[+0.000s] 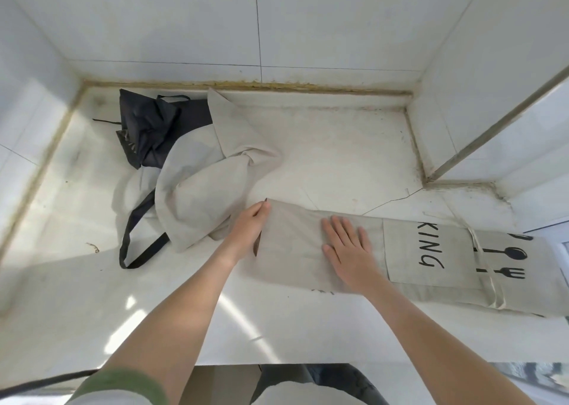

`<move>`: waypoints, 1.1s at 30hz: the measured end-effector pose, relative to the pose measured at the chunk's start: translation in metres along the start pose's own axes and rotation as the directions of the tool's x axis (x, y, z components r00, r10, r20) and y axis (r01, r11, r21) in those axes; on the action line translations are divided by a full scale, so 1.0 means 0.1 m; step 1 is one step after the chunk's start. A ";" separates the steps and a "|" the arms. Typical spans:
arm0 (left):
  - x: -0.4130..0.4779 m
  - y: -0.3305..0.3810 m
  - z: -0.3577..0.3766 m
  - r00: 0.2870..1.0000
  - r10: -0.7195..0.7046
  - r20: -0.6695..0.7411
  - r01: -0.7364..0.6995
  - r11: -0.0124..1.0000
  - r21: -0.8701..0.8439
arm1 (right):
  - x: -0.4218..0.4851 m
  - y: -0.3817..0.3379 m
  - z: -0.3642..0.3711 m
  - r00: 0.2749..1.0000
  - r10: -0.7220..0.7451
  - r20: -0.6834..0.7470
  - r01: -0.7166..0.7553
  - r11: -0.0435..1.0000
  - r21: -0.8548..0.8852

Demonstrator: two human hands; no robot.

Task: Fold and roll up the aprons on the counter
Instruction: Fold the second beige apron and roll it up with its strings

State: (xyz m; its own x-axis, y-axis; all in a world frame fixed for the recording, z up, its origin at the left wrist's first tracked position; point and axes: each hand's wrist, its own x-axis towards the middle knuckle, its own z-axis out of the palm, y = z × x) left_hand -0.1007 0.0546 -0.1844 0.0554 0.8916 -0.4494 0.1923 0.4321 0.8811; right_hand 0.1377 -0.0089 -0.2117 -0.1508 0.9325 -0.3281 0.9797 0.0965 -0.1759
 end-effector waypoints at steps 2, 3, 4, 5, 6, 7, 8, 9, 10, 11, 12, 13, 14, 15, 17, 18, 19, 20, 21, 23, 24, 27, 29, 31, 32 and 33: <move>0.00 0.03 -0.01 0.994 -0.092 0.061 0.094 0.995 -0.031 | 0.02 -0.06 -0.07 1.000 0.013 -0.006 -0.013 0.995 0.095; 0.00 0.02 -0.01 0.988 -0.132 0.082 0.136 0.990 -0.046 | 0.01 -0.11 -0.13 0.999 -0.045 -0.013 0.046 0.990 0.133; 0.00 0.02 -0.01 0.980 -0.169 0.103 0.177 0.981 -0.074 | -0.01 -0.18 -0.19 0.990 -0.143 0.002 0.141 0.976 0.163; 0.00 0.01 -0.02 0.972 -0.197 0.128 0.211 0.972 -0.101 | -0.04 -0.25 -0.26 0.965 -0.260 0.031 0.251 0.952 0.174; 0.00 -0.02 -0.03 0.965 -0.214 0.150 0.234 0.964 -0.129 | -0.06 -0.33 -0.28 0.934 -0.353 0.058 0.342 0.928 0.149; 0.00 -0.02 -0.02 0.960 -0.226 0.164 0.252 0.955 -0.158 | -0.09 -0.40 -0.28 0.911 -0.408 0.067 0.401 0.911 0.097; -0.01 -0.01 -0.01 0.957 -0.236 0.168 0.265 0.947 -0.180 | -0.09 -0.44 -0.25 0.903 -0.426 0.061 0.424 0.905 0.040; -0.04 0.03 -0.01 0.957 -0.245 0.156 0.273 0.942 -0.196 | -0.07 -0.45 -0.20 0.906 -0.422 0.044 0.422 0.907 0.005; -0.05 0.06 -0.02 0.960 -0.246 0.130 0.269 0.941 -0.207 | -0.04 -0.46 -0.17 0.914 -0.405 0.015 0.405 0.914 0.006; -0.06 0.09 -0.02 0.963 -0.246 0.112 0.265 0.940 -0.214 | -0.03 -0.45 -0.16 0.927 -0.374 -0.016 0.374 0.925 0.065; -0.05 0.09 -0.03 0.964 -0.244 0.102 0.261 0.941 -0.215 | -0.02 -0.45 -0.19 0.942 -0.331 -0.050 0.335 0.925 0.179; -0.06 0.08 -0.06 0.964 -0.247 0.096 0.263 0.942 -0.209 | -0.03 -0.46 -0.24 0.958 -0.276 -0.076 0.285 0.902 0.326; -0.06 0.06 -0.08 0.964 -0.250 0.091 0.264 0.944 -0.200 | -0.05 -0.46 -0.31 0.978 -0.197 -0.069 0.206 0.852 0.481; -0.07 0.05 -0.11 0.963 -0.253 0.090 0.266 0.944 -0.194 | -0.08 -0.47 -0.40 0.992 -0.120 -0.039 0.118 0.780 0.614; -0.11 0.00 -0.15 0.965 -0.247 0.087 0.259 0.951 -0.171 | -0.12 -0.49 -0.53 1.000 0.016 -0.017 0.001 0.691 0.722; -0.13 -0.01 -0.15 0.970 -0.228 0.087 0.239 0.959 -0.155 | -0.11 -0.50 -0.56 0.996 0.082 -0.020 -0.042 0.684 0.728; -0.15 -0.02 -0.15 0.974 -0.207 0.094 0.218 0.967 -0.129 | -0.09 -0.50 -0.57 0.989 0.146 -0.027 -0.080 0.679 0.729; -0.17 -0.02 -0.14 0.977 -0.184 0.110 0.194 0.977 -0.087 | -0.08 -0.50 -0.58 0.978 0.205 -0.041 -0.109 0.667 0.737; -0.19 -0.03 -0.13 0.978 -0.164 0.128 0.169 0.985 -0.030 | -0.08 -0.52 -0.59 0.967 0.248 -0.059 -0.120 0.646 0.754; -0.19 -0.04 -0.11 0.977 -0.147 0.155 0.138 0.988 0.065 | -0.08 -0.56 -0.59 0.952 0.291 -0.098 -0.109 0.621 0.776; -0.19 -0.04 -0.10 0.977 -0.139 0.162 0.126 0.988 0.087 | -0.09 -0.59 -0.58 0.946 0.302 -0.116 -0.106 0.627 0.772; -0.19 -0.04 -0.10 0.990 -0.106 0.098 0.093 0.988 0.125 | -0.11 -0.64 -0.57 0.945 0.306 -0.116 -0.115 0.642 0.758; -0.20 -0.05 -0.11 0.997 -0.075 0.017 0.071 0.982 0.174 | -0.12 -0.64 -0.51 0.964 0.253 -0.081 -0.103 0.636 0.764; -0.19 -0.09 -0.13 0.997 -0.063 -0.039 0.071 0.972 0.224 | -0.12 -0.63 -0.45 0.984 0.178 -0.019 -0.105 0.658 0.745; -0.18 -0.13 -0.16 0.996 -0.067 -0.064 0.081 0.964 0.254 | -0.11 -0.63 -0.41 0.990 0.139 0.008 -0.101 0.674 0.732; -0.18 -0.15 -0.17 0.995 -0.061 -0.075 0.080 0.956 0.283 | -0.10 -0.62 -0.40 0.994 0.106 0.029 -0.094 0.687 0.720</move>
State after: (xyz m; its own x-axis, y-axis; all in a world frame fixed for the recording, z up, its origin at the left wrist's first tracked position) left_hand -0.1212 0.0344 -0.1874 -0.0302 0.8710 -0.4904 0.4653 0.4464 0.7643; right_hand 0.0833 -0.0102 -0.1608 -0.0497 0.9270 -0.3717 0.5922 -0.2724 -0.7583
